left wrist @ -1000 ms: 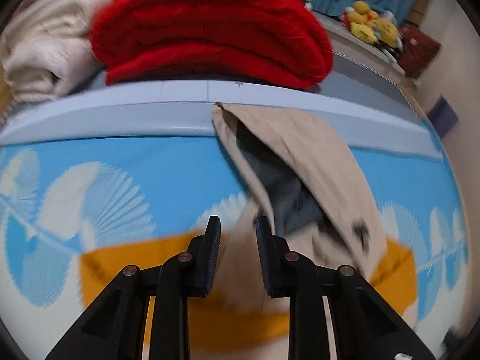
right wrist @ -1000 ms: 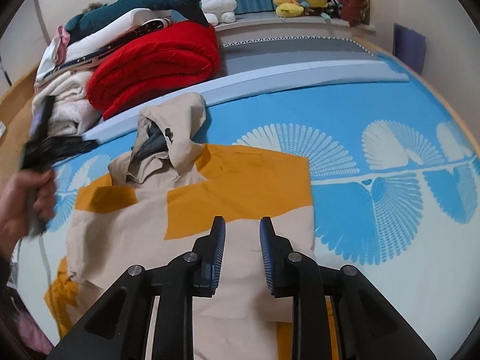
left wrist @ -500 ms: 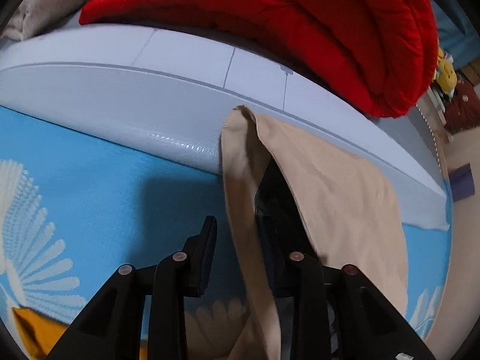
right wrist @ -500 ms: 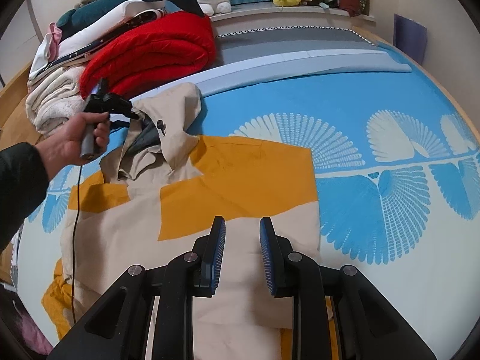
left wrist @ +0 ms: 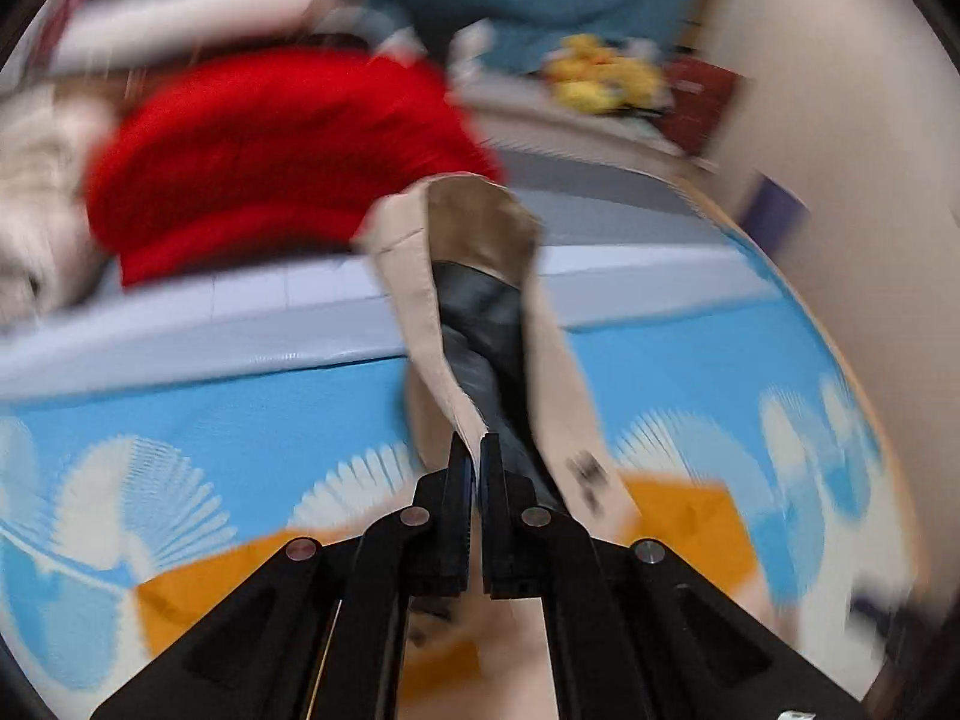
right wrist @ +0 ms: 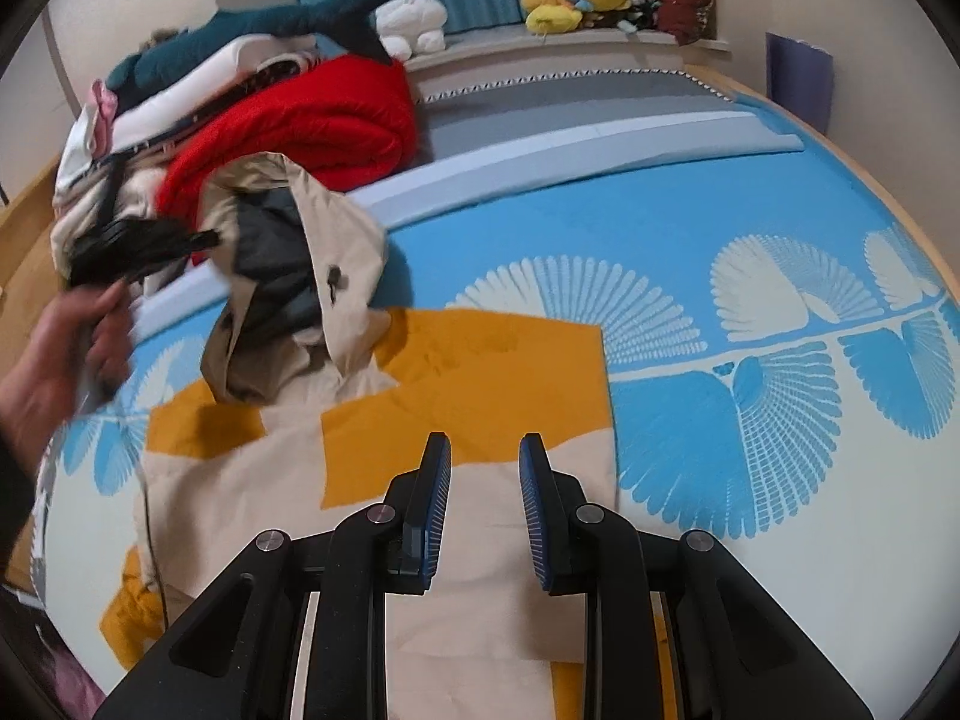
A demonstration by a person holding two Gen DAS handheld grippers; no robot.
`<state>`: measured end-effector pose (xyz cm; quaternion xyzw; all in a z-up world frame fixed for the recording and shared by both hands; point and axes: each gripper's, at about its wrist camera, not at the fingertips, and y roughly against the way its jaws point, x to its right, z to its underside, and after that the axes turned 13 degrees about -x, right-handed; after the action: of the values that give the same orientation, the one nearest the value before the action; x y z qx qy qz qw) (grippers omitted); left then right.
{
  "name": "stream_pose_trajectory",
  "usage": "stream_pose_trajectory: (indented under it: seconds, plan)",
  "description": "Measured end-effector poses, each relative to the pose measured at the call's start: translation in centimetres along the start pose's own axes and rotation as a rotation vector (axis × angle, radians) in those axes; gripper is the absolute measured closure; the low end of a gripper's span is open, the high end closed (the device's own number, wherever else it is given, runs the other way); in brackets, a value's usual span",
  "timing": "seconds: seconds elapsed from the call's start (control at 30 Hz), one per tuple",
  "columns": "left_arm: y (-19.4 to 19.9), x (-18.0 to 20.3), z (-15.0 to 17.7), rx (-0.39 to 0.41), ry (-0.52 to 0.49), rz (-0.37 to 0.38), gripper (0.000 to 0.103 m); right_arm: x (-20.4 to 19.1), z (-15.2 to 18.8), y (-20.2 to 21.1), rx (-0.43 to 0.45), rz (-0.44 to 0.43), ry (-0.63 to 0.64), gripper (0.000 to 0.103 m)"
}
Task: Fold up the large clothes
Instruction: 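Grasp the hood with the left gripper and lift it, then lay the hood onto the jacket body with the left gripper while the right gripper grasps the jacket side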
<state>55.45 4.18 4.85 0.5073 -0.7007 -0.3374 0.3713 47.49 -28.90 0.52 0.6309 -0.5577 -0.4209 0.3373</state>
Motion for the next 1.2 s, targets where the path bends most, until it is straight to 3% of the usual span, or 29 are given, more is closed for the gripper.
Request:
stream_pose_trajectory:
  seconds: [0.07,0.13,0.23,0.3,0.4,0.53,0.67,0.73,0.83,0.93,1.03,1.2]
  plan:
    - [3.4,3.6,5.0,0.032,-0.107,-0.008,0.103,0.3,0.1,1.0,0.031,-0.020,-0.015,0.078]
    - [5.2,6.1,10.2,0.012,-0.179,-0.020,0.102,0.3,0.2,1.9,0.056,-0.039,-0.028,0.078]
    - [3.6,7.8,17.7,-0.166,-0.208,-0.020,0.095,0.1,0.4,3.3,0.117,-0.092,-0.033,0.078]
    - [3.0,6.5,21.2,-0.250,-0.132,-0.028,0.094,-0.2,0.6,3.9,0.141,-0.126,-0.024,0.070]
    - [4.0,3.5,21.6,-0.212,0.026,-0.013,0.094,-0.9,0.9,4.5,0.166,-0.172,-0.009,0.059]
    - [3.5,-1.3,19.5,-0.154,0.285,0.094,0.084,-2.2,1.2,3.8,0.142,-0.238,0.022,0.057]
    - [0.5,-3.9,19.4,-0.223,0.496,0.189,0.064,-3.6,1.3,1.3,0.048,-0.343,0.004,0.057]
    - [-1.5,-4.7,19.8,-0.284,0.569,0.193,0.064,-5.1,1.5,-0.4,-0.007,-0.387,0.018,0.056]
    - [-4.4,-5.7,20.7,-0.364,0.649,0.137,0.064,-8.1,2.2,-2.9,-0.097,-0.460,0.070,0.054]
    - [-6.4,-6.6,21.9,-0.399,0.737,0.168,0.064,-11.4,3.4,-4.9,-0.166,-0.509,0.117,0.051]
    - [-7.5,-6.9,22.5,-0.419,0.792,0.208,0.064,-15.5,5.1,-6.7,-0.218,-0.477,0.242,0.046]
    - [-8.2,-6.4,22.8,-0.441,0.799,0.251,0.071,-19.8,7.4,-9.1,-0.241,-0.292,0.391,0.045]
